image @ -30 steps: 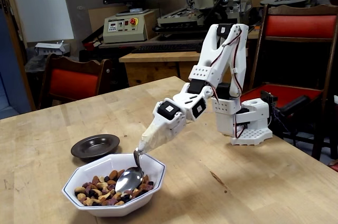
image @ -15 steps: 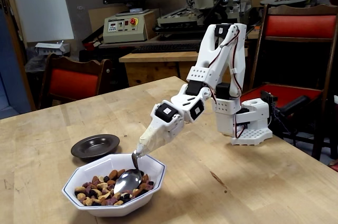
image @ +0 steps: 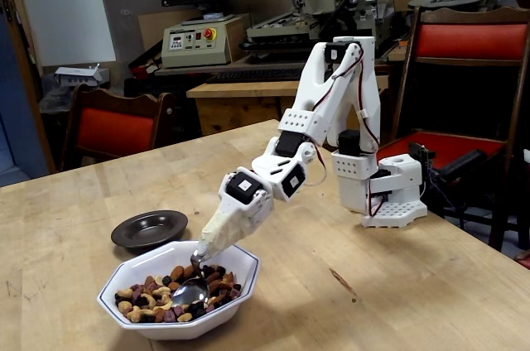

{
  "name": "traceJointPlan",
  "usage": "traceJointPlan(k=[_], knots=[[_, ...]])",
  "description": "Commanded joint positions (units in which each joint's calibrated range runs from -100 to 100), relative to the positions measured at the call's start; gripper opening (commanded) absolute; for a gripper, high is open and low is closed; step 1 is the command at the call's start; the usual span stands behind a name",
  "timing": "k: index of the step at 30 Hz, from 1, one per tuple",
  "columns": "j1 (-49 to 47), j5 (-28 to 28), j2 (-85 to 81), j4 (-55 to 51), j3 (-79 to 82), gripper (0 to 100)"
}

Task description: Use spoon to take food

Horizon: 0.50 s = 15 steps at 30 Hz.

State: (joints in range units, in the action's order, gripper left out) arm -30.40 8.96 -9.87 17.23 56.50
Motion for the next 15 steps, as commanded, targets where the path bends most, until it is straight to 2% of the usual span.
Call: traceJointPlan(k=[1, 15], knots=[[0.48, -0.24, 1.1, 0.32, -5.88, 4], [7.22, -0.24, 1.61, 1.26, -7.92, 4]])
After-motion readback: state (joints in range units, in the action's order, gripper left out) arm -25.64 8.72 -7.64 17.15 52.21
